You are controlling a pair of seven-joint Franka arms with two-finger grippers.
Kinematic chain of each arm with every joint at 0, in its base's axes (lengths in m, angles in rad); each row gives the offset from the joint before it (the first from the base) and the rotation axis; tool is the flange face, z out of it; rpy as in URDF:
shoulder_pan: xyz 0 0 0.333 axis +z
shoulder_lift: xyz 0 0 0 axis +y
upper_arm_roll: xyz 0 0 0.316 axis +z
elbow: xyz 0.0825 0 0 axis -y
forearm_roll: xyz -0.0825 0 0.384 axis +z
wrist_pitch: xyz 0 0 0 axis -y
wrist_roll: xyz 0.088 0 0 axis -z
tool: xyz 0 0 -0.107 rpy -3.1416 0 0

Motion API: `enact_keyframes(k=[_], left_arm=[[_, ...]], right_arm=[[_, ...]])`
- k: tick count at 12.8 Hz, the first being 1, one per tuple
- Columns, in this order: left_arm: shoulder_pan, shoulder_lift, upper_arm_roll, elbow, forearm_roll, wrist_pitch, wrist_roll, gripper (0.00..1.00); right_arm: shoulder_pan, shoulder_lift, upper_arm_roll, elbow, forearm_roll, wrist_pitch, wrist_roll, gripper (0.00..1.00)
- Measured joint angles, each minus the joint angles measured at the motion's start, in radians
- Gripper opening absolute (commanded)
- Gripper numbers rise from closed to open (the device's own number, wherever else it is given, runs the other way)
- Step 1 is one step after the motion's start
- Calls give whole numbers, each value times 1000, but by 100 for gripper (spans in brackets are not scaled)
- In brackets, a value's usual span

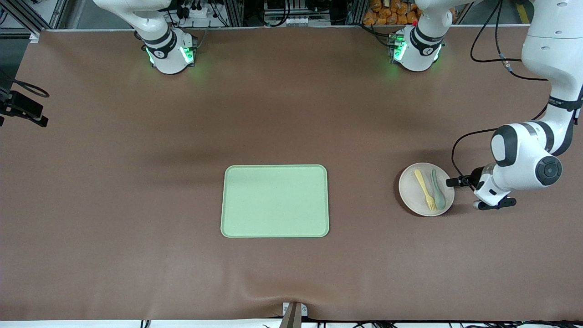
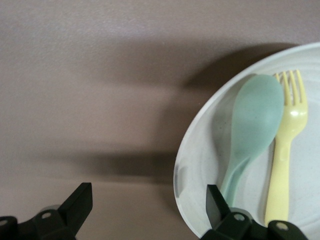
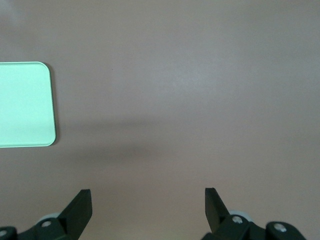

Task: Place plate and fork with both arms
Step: 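Lower the left gripper and grasp the plate rim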

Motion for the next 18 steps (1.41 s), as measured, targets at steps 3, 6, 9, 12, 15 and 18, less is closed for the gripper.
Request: enact_keyframes(k=[3,6,9,12,15,18], left_arm=[[2,3,0,0,0,44,44,100],[-7,27,-6,-1,0,90,44,100],[-9,48,-7,-1,0,122,44,100],[-10,61,-8,-1,0,135,44,26],[-10,58,-8,5,0,136,43,0],[-10,54,-13,10,0,136,43,0]], right_arm=[[0,0,0,0,0,0,0,100],[0,0,0,0,0,0,0,100],[-1,0,0,0,0,0,0,100],[-1,0,0,0,0,0,0,100],[-1,0,0,0,0,0,0,100],[-1,0,0,0,0,0,0,100]])
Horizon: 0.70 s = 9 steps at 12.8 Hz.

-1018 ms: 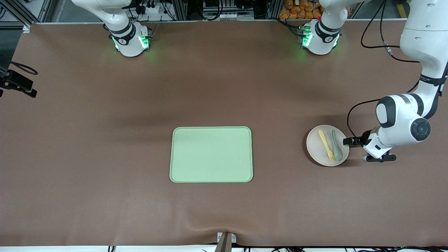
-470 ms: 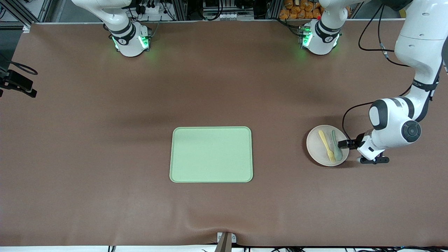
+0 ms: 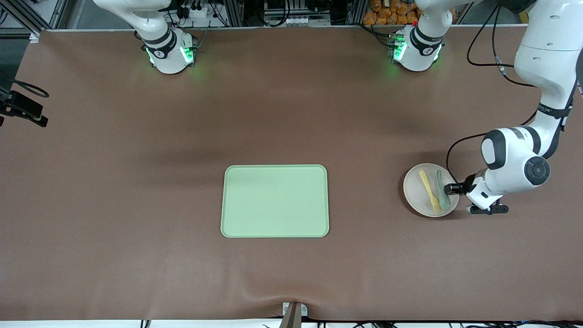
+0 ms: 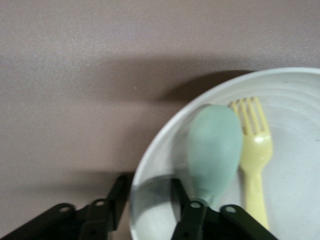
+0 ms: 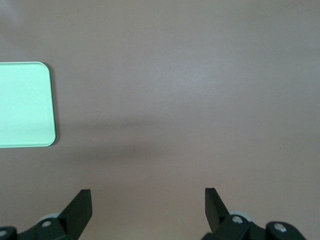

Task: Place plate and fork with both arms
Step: 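Lower the left gripper and grasp the plate rim, then slide the plate with the left gripper onto the green tray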

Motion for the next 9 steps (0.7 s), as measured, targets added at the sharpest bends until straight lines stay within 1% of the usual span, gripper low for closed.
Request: enact_keyframes(k=[4,8,9], left_arm=[[0,0,-10,11,0,4,0,0],[3,-8,-54,40,-5,7,-1,0],[4,-15,-64,47,-22,8,-1,0]], right_arm=[[0,0,0,0,0,0,0,100],[0,0,0,0,0,0,0,100],[-1,0,0,0,0,0,0,100]])
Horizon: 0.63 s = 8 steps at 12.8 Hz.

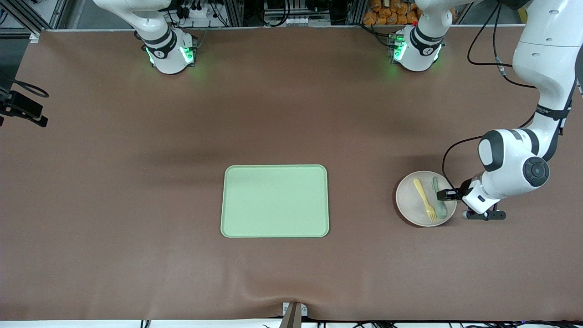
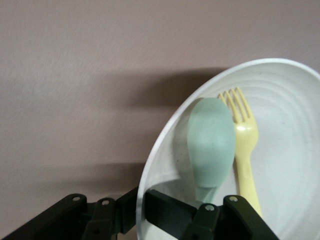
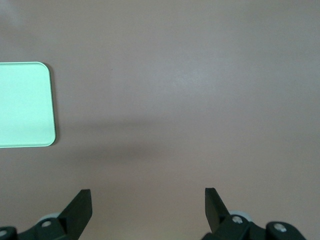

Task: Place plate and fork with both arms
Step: 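Slide the plate with the left gripper onto the green tray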

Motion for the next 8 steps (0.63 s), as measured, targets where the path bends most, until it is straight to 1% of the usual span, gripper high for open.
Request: enact_keyframes(k=[5,8], left_arm=[[5,-15,-60,39,-119,1,3,0],[2,-14,-113,94,-230,2,8,0]], right_arm=[[0,0,0,0,0,0,0,100],[-1,1,0,0,0,0,0,100]])
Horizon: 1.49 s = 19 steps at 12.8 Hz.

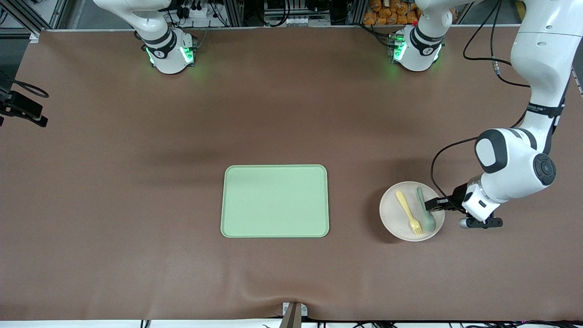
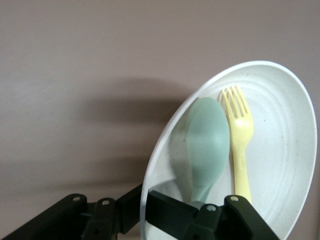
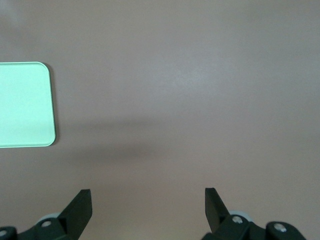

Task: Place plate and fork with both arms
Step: 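Slide the plate with the left gripper onto the green tray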

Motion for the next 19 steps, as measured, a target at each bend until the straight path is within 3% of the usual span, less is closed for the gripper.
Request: enact_keyframes(k=[3,7,11,15,19], left_arm=[[-65,30,-28,78,-82,0,-20,0],[-246,134,-30,193,-89,2,-162,0],[-382,260,-26,301,-89,26,-185,0],[-469,351,-12,347,-89,184,-184,0],[-508,368,9,365,-89,195,-181,0]], right_arm=[[0,0,0,0,0,0,0,100],[-1,1,0,0,0,0,0,100],[-2,1,0,0,0,0,0,100],[-2,1,0,0,1,0,0,100],[-2,1,0,0,1,0,0,100]])
